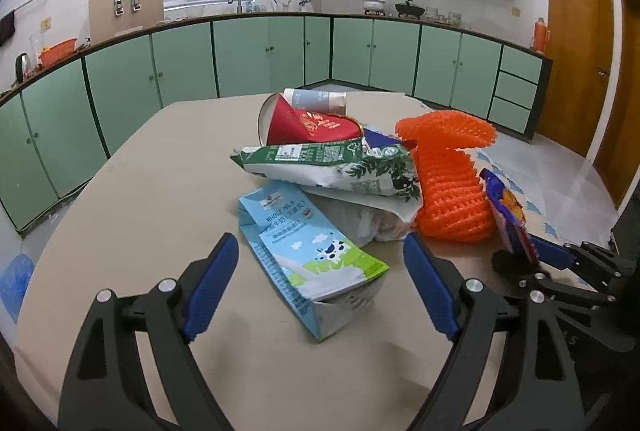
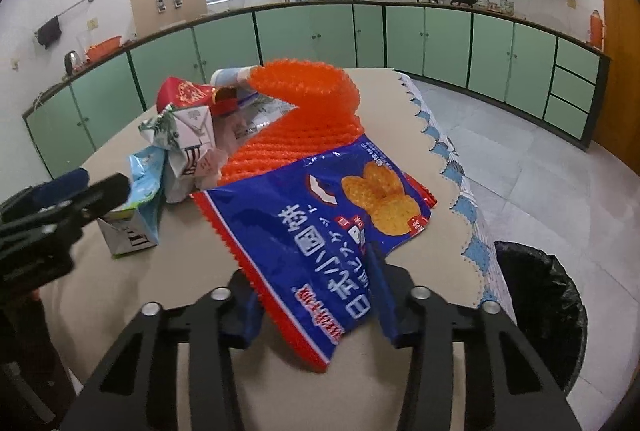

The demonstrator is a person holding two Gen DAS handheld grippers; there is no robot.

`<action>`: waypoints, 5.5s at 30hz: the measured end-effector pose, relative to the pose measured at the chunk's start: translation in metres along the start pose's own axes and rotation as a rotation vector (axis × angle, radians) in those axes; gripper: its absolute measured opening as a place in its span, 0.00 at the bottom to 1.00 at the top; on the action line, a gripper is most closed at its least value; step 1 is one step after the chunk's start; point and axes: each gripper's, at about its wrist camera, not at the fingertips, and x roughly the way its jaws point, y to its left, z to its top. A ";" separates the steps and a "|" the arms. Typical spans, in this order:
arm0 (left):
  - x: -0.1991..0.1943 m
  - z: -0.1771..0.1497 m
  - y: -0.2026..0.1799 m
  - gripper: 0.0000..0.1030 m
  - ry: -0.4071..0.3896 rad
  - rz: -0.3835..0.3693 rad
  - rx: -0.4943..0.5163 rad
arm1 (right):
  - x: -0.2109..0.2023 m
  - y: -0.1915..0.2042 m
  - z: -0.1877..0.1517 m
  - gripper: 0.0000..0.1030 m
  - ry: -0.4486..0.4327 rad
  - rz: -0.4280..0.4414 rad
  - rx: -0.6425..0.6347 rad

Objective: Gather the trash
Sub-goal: 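Return both tools to the table and grasp the blue chip bag with the right tool, then lift the blue chip bag with the right tool while the left tool grasps the blue milk carton, then carry the milk carton and chip bag over the bin and open both tools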

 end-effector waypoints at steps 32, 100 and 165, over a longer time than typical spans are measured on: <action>-0.014 0.000 0.009 0.43 -0.005 0.082 -0.061 | -0.029 -0.001 0.010 0.06 -0.091 0.018 0.003; -0.002 -0.029 0.047 0.54 0.044 0.105 -0.113 | -0.022 -0.007 0.003 0.06 -0.030 0.019 0.009; 0.053 0.035 -0.274 0.60 0.041 -0.540 0.251 | -0.074 -0.254 -0.046 0.40 -0.008 -0.388 0.402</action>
